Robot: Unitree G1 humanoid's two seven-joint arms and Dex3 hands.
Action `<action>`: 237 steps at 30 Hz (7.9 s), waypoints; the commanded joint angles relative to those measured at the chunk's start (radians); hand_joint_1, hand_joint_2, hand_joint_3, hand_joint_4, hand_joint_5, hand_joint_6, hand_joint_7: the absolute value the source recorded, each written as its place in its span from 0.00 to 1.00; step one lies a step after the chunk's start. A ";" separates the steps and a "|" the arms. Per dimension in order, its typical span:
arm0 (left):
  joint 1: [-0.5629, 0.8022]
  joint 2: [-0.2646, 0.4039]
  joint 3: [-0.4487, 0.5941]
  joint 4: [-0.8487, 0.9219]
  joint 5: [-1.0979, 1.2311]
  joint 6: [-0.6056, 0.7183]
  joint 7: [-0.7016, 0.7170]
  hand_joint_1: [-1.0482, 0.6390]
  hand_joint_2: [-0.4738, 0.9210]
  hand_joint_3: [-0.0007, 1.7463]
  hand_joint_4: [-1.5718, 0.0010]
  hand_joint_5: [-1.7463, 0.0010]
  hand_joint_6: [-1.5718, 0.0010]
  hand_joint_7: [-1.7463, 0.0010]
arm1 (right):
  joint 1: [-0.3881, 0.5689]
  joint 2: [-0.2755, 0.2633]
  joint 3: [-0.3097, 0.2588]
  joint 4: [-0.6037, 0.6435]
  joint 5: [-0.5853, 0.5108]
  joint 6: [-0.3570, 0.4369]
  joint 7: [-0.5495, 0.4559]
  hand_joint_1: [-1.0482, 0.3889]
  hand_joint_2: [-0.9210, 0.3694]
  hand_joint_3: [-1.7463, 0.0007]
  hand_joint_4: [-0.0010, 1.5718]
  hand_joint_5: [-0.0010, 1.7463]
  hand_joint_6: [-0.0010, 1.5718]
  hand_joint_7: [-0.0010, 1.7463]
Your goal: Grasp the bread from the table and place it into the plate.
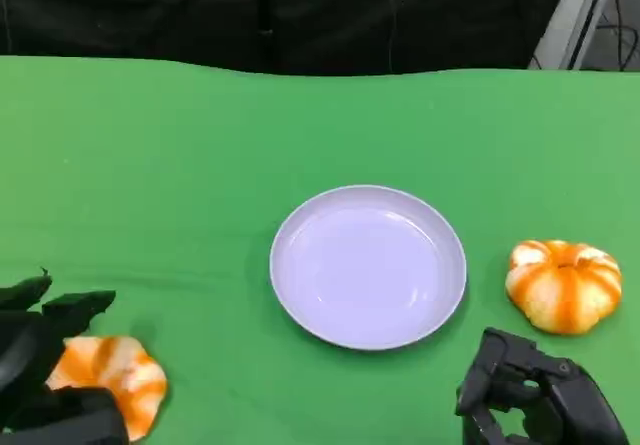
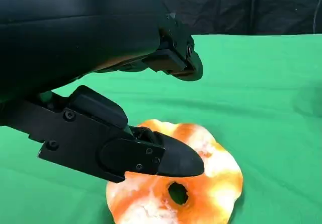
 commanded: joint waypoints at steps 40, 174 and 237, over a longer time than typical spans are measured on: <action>-0.171 -0.002 -0.130 0.244 -0.132 0.047 -0.073 0.41 1.00 0.06 0.45 0.93 0.52 0.96 | 0.016 -0.010 0.006 -0.035 0.013 0.023 -0.014 0.64 0.21 0.40 0.49 1.00 0.46 0.87; -0.684 -0.477 -0.322 0.293 -0.106 0.162 0.024 0.61 0.84 0.33 0.50 0.00 0.60 0.05 | 0.072 -0.004 0.045 -0.143 -0.016 0.065 -0.060 0.63 0.22 0.38 0.49 1.00 0.45 0.89; -0.276 -0.419 0.049 -0.270 -1.101 0.394 -0.407 0.60 0.76 0.66 0.42 0.28 0.21 0.79 | 0.040 -0.006 0.021 -0.076 0.009 0.046 -0.035 0.63 0.22 0.39 0.49 1.00 0.46 0.88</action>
